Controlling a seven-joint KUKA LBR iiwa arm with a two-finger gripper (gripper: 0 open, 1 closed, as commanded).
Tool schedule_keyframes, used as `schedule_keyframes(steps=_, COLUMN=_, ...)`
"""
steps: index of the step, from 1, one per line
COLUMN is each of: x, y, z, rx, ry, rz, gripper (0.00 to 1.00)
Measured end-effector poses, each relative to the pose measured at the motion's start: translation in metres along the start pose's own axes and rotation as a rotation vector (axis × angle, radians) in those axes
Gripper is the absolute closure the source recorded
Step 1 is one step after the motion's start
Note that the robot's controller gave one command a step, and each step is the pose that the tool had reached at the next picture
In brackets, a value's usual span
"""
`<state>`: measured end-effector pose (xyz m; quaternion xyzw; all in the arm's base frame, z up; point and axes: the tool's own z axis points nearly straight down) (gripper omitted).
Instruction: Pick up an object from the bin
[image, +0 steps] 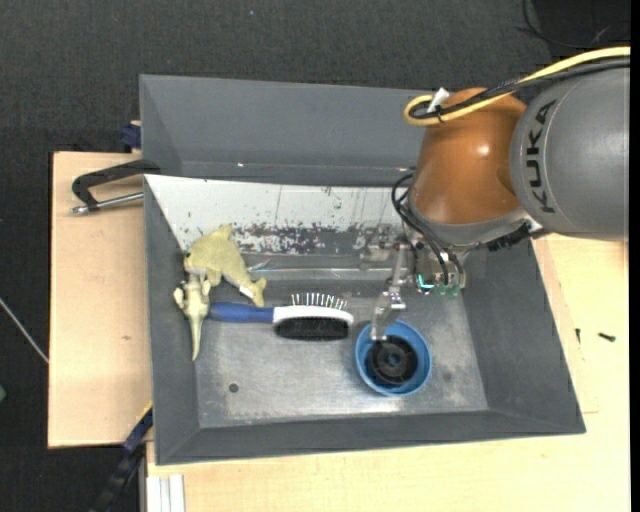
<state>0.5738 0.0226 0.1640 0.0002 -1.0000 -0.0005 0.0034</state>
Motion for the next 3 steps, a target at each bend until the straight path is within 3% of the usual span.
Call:
schedule_keyframes(steps=1, x=0.003, y=-0.048, z=0.067, rx=0.000, ry=-0.006, rz=0.028, gripper=0.00)
schedule_keyframes(steps=2, x=0.002, y=-0.046, z=0.064, rx=0.001, ry=-0.009, rz=0.023, gripper=1.00)
schedule_keyframes(steps=3, x=0.005, y=-0.055, z=-0.115, rx=0.002, ry=-0.023, rz=-0.006, gripper=1.00)
